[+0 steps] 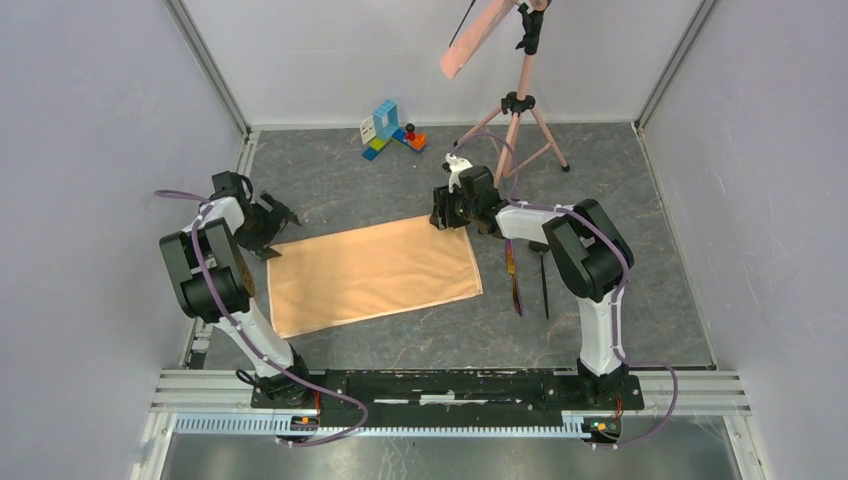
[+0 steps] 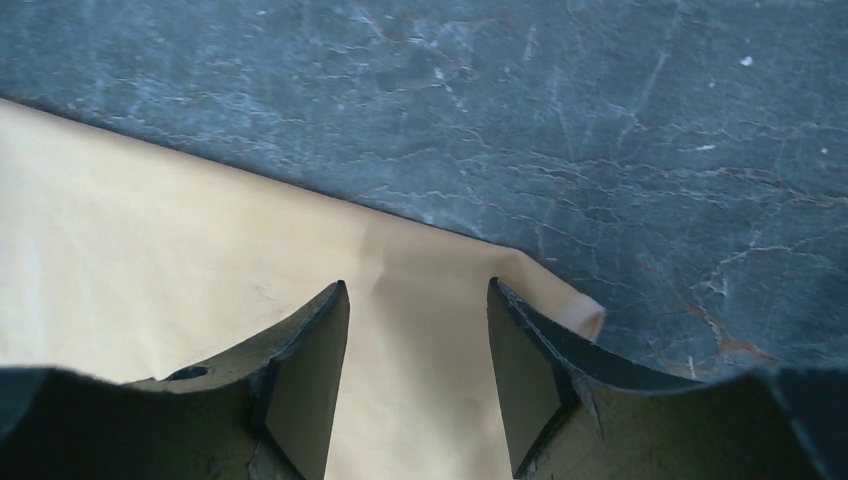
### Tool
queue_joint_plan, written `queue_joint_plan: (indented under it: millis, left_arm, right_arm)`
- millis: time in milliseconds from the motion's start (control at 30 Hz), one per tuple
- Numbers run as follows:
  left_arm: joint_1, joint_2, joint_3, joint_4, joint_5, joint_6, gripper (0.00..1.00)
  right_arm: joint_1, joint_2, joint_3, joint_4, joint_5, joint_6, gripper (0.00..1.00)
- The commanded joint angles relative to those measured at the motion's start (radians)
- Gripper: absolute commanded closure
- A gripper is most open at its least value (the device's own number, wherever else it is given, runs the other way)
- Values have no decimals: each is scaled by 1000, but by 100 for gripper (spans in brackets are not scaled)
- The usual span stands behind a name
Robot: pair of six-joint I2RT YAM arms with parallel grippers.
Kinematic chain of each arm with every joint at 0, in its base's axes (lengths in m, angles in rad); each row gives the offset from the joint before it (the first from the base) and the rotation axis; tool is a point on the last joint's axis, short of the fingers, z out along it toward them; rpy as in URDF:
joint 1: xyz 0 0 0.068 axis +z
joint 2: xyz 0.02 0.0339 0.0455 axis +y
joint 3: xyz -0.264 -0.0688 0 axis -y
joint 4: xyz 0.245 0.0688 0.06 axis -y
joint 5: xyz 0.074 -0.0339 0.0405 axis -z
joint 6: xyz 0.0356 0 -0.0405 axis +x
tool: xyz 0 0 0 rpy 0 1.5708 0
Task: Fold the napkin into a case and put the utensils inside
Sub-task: Smooth out the rectangle-folded napkin at the center of the board.
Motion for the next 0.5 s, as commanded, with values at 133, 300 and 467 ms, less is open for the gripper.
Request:
queue_joint_plan:
  millis: [133, 300, 467]
  left_arm:
    - [23, 73, 54, 11, -12, 25, 0]
    - [3, -14, 58, 2, -53, 44, 0]
    - [-50, -158, 24, 15, -43, 69, 0]
  right_arm:
    - [-39, 46, 58, -44, 99, -32, 39]
    - [-36, 54, 206, -218, 112, -111, 36]
    - [52, -85, 308, -431, 164, -163, 22]
